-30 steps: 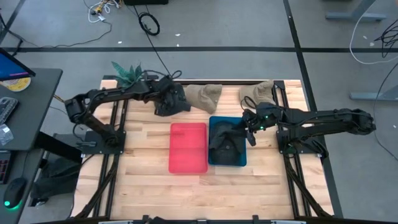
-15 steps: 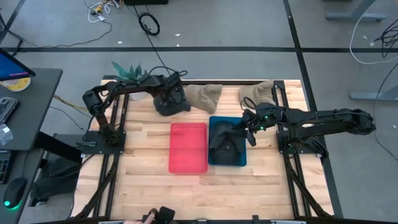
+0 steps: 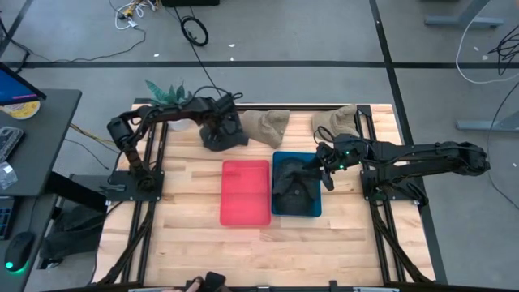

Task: Pick & Place hat
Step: Put the black cap into the blue bin

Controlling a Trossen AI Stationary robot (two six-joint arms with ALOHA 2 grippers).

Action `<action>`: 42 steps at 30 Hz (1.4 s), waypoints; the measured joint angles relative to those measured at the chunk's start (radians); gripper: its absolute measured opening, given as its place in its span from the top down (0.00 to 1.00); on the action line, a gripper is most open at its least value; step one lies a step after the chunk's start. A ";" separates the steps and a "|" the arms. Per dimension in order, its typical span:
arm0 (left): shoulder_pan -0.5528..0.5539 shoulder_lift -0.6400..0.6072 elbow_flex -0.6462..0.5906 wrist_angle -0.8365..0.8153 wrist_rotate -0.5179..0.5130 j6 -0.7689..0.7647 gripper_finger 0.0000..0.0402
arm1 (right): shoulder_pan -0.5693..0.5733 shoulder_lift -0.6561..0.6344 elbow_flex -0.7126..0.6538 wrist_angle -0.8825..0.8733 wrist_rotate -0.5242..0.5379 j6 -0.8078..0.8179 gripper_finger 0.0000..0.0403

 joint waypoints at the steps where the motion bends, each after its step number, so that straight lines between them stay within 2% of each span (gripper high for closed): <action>1: 0.004 0.000 0.000 -0.004 0.015 -0.011 0.51 | 0.000 0.000 0.000 0.000 0.000 0.005 0.59; 13: 0.017 0.000 0.000 -0.023 0.005 -0.046 0.79 | 0.000 0.000 0.000 0.001 0.000 0.012 0.59; 17: 0.013 0.000 -0.001 -0.036 -0.024 -0.046 0.92 | 0.000 0.000 0.000 0.001 0.000 0.011 0.59; 19: 0.005 -0.001 -0.001 -0.054 -0.076 -0.047 0.97 | 0.000 0.000 0.000 0.001 0.000 0.011 0.59; 25: -0.023 -0.016 -0.002 -0.077 -0.209 -0.069 0.99 | 0.000 0.000 0.000 0.000 0.028 0.009 0.59; 32: -0.075 -0.129 0.054 -0.102 -0.260 -0.143 0.99 | 0.000 0.000 -0.001 0.001 0.083 0.011 0.59; 37: -0.160 -0.230 0.123 -0.102 -0.433 -0.263 1.00 | 0.000 0.002 -0.001 0.001 0.167 0.050 0.59; 39: -0.202 -0.268 0.147 -0.114 -0.444 -0.302 1.00 | 0.000 0.002 -0.001 0.007 0.181 0.069 0.59; 42: -0.279 -0.320 0.165 -0.117 -0.444 -0.375 1.00 | 0.010 0.002 -0.001 0.030 0.145 0.078 0.59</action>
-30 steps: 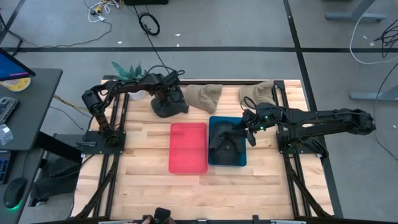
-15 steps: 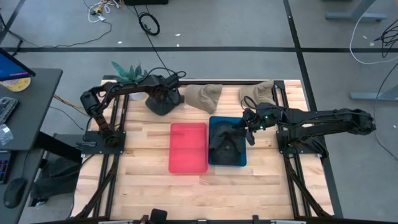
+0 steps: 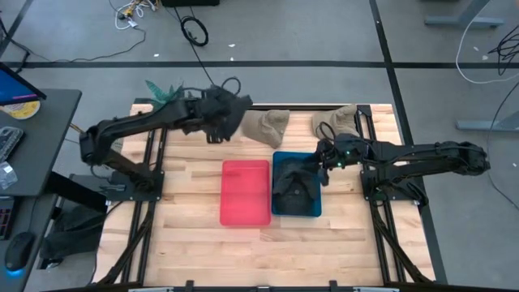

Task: Pick & Place hat
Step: Put the black cap into the blue bin

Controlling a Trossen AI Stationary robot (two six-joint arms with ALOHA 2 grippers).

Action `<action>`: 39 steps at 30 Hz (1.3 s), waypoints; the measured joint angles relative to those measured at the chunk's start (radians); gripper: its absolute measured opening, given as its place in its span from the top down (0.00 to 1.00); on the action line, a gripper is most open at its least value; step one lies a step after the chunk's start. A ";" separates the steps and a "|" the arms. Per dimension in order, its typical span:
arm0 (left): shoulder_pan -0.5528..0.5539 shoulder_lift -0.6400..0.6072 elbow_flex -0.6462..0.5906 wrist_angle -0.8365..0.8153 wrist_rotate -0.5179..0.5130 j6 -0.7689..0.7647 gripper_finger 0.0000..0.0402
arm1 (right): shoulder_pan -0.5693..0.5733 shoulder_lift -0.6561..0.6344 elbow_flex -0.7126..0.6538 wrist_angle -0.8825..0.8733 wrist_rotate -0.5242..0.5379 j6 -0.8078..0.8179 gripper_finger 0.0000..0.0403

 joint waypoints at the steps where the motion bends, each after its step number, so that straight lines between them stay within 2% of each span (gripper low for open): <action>1: -0.031 -0.016 0.002 -0.005 -0.009 -0.024 1.00 | 0.009 0.000 0.000 0.018 -0.013 -0.009 0.59; 6: -0.203 -0.062 0.003 -0.037 -0.096 -0.142 1.00 | 0.076 0.000 0.000 0.140 -0.025 -0.064 0.59; 15: -0.556 -0.024 0.002 -0.087 -0.276 -0.444 1.00 | 0.205 0.005 0.000 0.372 -0.017 -0.180 0.59; 22: -0.782 0.017 0.002 -0.087 -0.370 -0.640 1.00 | 0.290 0.021 0.068 0.361 0.036 -0.248 0.59; 28: -0.833 0.076 0.002 -0.105 -0.365 -0.752 1.00 | 0.396 0.148 0.208 0.317 0.144 -0.347 0.59; 35: -0.827 0.134 0.002 -0.092 -0.316 -0.714 1.00 | 0.450 0.375 0.462 0.152 0.318 -0.426 0.59; 39: -0.827 0.154 0.002 -0.092 -0.311 -0.706 1.00 | 0.453 0.506 0.590 0.094 0.397 -0.399 0.59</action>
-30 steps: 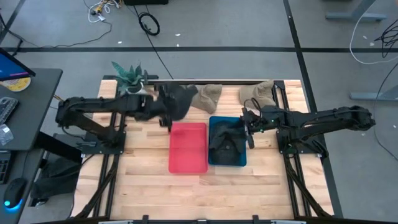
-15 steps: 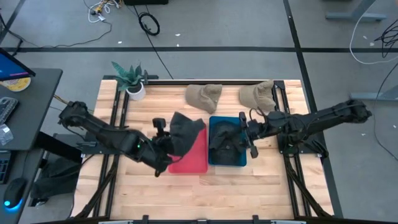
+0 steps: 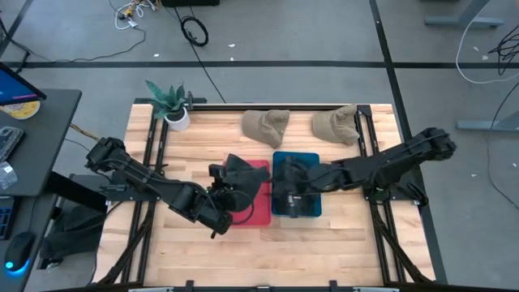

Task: Pick & Place hat
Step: Put the black cap into the blue bin

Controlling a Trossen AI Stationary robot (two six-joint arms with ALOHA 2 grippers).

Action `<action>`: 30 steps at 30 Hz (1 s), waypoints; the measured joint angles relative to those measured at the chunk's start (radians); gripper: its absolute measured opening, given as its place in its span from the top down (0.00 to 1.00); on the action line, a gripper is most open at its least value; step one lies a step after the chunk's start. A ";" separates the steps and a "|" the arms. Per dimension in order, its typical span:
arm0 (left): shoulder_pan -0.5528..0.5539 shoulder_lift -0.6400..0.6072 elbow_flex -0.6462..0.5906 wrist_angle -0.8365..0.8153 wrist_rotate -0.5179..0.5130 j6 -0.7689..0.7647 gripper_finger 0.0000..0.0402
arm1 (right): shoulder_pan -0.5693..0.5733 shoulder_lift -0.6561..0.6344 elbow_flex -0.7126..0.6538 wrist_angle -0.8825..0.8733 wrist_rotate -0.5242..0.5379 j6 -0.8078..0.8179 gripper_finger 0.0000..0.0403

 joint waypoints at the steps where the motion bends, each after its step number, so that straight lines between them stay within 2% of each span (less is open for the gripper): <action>1: 0.000 0.002 0.000 -0.001 0.002 0.006 1.00 | 0.000 0.024 0.026 -0.001 0.015 0.021 0.59; 8: -0.002 0.002 0.000 0.013 0.008 0.019 1.00 | -0.007 0.181 0.164 -0.030 0.035 0.020 0.59; 13: -0.002 0.002 0.000 0.022 0.006 0.040 1.00 | -0.047 0.275 0.223 -0.041 0.042 0.091 0.59; 18: -0.015 0.002 0.000 0.024 0.006 0.071 1.00 | -0.078 0.292 0.228 -0.053 0.040 0.098 0.59; 22: -0.020 0.002 0.000 0.027 -0.003 0.077 1.00 | -0.086 0.293 0.228 -0.116 -0.039 0.121 0.59; 30: -0.019 0.002 0.000 0.052 -0.002 0.098 1.00 | -0.086 0.293 0.228 -0.118 -0.049 0.125 0.59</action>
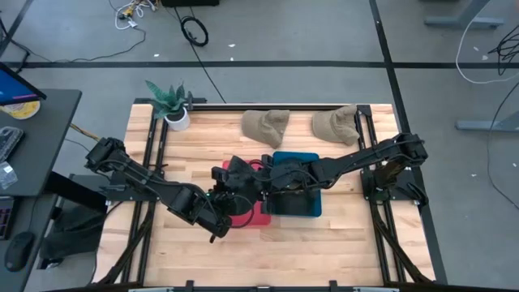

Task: Pick & Place hat
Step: Put the black cap into the blue bin

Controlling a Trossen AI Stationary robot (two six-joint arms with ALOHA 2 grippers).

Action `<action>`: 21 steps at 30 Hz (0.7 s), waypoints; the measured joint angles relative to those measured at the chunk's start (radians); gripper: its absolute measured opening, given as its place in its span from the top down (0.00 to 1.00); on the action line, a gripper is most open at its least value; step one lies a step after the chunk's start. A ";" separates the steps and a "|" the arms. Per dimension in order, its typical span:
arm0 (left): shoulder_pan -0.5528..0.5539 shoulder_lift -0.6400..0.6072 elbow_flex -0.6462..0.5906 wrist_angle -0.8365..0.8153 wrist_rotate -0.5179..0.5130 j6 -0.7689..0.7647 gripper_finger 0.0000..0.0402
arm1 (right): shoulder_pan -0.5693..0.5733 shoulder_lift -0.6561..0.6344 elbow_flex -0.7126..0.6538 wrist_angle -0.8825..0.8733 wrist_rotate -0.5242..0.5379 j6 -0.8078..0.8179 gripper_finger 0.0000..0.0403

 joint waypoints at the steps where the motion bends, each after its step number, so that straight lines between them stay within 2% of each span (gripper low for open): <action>1: 0.000 0.000 0.000 0.005 0.000 0.003 1.00 | 0.000 0.000 0.000 0.000 -0.008 0.005 0.59; 5: 0.001 0.000 0.000 0.017 0.001 0.014 1.00 | 0.000 0.006 0.000 0.004 -0.072 0.037 0.59; 21: 0.003 -0.001 -0.001 0.081 -0.009 0.032 1.00 | -0.029 0.048 -0.001 0.056 -0.075 0.111 0.59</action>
